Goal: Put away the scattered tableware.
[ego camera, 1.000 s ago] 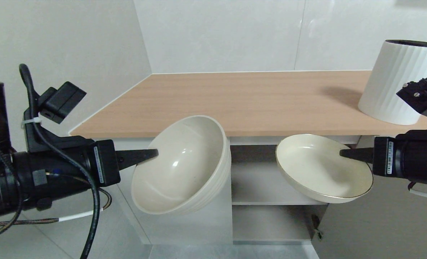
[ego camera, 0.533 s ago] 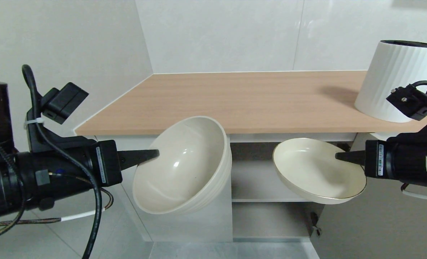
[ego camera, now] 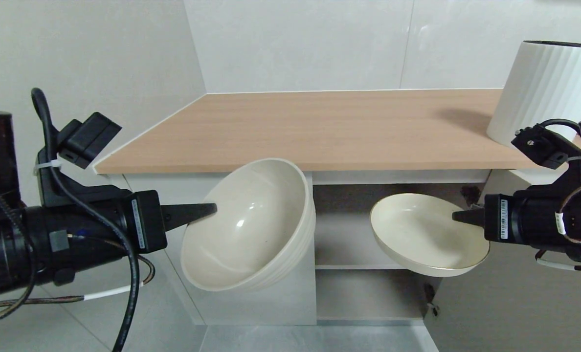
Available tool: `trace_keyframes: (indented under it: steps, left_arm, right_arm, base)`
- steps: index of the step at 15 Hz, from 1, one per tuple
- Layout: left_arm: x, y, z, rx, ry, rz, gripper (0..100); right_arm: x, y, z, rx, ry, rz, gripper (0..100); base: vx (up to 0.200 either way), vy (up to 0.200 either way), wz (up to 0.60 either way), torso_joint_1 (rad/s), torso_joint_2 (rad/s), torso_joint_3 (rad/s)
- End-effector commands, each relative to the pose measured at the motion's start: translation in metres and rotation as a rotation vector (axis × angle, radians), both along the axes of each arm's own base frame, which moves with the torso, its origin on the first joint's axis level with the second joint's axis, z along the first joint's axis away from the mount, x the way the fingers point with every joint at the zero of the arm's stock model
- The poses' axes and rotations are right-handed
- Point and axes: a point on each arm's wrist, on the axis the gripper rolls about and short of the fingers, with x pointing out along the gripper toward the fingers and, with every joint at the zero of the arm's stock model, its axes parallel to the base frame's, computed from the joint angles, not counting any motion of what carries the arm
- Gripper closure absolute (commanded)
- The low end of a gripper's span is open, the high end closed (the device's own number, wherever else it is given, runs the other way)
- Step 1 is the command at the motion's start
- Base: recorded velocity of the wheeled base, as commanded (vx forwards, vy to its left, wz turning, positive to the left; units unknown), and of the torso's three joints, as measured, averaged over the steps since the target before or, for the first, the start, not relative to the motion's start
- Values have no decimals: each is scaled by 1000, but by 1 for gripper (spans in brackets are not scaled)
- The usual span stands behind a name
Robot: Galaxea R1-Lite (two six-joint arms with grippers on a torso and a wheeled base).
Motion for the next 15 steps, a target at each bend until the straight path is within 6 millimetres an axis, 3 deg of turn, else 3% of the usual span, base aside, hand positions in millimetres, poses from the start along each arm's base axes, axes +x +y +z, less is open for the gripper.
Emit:
trace_keyframes:
  steps: [1,6,11,13,15]
  left_arm:
    - [1,0,-1,1,3,0,100]
    - [1,0,0,1,2,2,100]
    - [2,-1,0,1,2,2,100]
    - [2,-1,-1,2,5,2,100]
    - [2,-1,-1,3,6,2,100]
  right_arm:
    - [3,1,-3,-8,13,-1,100]
    - [8,1,-8,-16,29,-14,100]
    - [11,2,-10,-23,38,-13,100]
    - [16,5,-16,-35,59,-13,100]
    - [32,13,-35,-61,103,-12,100]
  base:
    - [0,0,0,-163,422,256]
    - [0,0,0,-145,417,268]
    - [0,0,0,-21,69,42]
    - [0,0,0,0,0,0]
    - [0,0,0,0,0,0]
